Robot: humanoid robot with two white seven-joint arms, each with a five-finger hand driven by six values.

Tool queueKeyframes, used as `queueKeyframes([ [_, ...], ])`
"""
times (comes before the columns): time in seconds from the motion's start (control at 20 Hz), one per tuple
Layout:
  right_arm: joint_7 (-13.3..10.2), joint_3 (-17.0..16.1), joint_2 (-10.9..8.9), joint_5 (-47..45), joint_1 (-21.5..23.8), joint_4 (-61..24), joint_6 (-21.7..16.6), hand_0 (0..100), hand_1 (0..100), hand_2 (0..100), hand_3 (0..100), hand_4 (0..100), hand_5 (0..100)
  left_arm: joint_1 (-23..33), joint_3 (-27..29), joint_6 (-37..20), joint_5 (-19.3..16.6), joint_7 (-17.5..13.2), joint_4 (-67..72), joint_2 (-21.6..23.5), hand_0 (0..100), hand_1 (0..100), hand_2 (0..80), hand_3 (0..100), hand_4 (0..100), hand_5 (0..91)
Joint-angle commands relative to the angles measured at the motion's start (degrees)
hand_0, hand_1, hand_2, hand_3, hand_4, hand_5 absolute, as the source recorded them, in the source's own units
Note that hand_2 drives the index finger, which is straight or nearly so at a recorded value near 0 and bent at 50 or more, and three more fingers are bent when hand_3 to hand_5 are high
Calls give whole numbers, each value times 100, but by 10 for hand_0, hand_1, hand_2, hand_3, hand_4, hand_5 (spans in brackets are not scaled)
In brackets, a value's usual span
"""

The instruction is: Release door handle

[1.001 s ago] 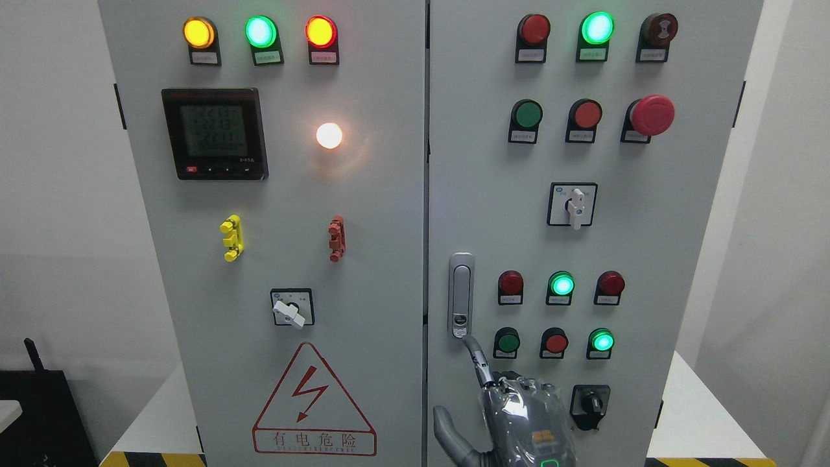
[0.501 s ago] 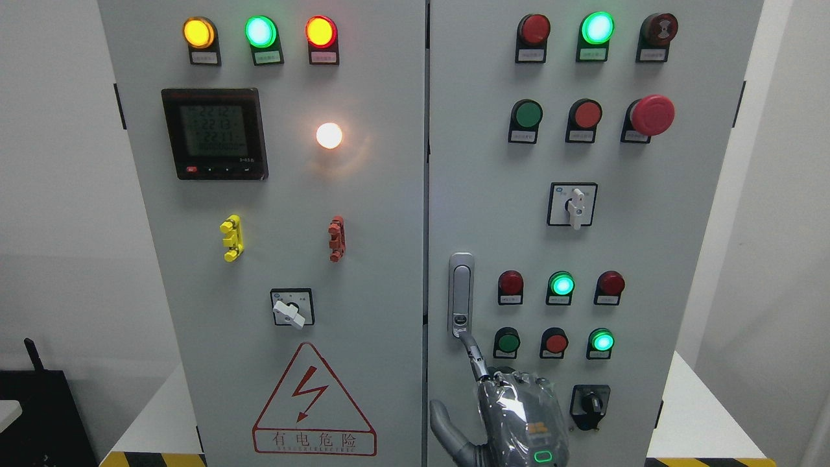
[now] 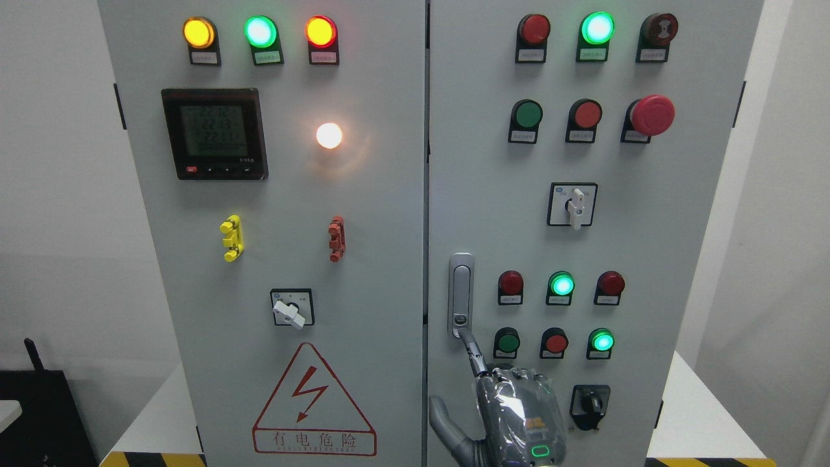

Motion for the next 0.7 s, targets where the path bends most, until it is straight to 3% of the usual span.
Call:
queueKeyframes([
  [0.0, 4, 11, 4, -4, -12, 80, 2, 375, 62, 0, 815, 826, 978, 185, 0, -2, 1, 5, -176, -1, 120, 389, 0, 0, 0, 0],
  [0.65, 4, 3, 4, -4, -56, 150, 55, 374, 58, 0, 826, 833, 983, 185, 0, -2, 1, 5, -176, -1, 120, 389, 0, 0, 0, 0],
])
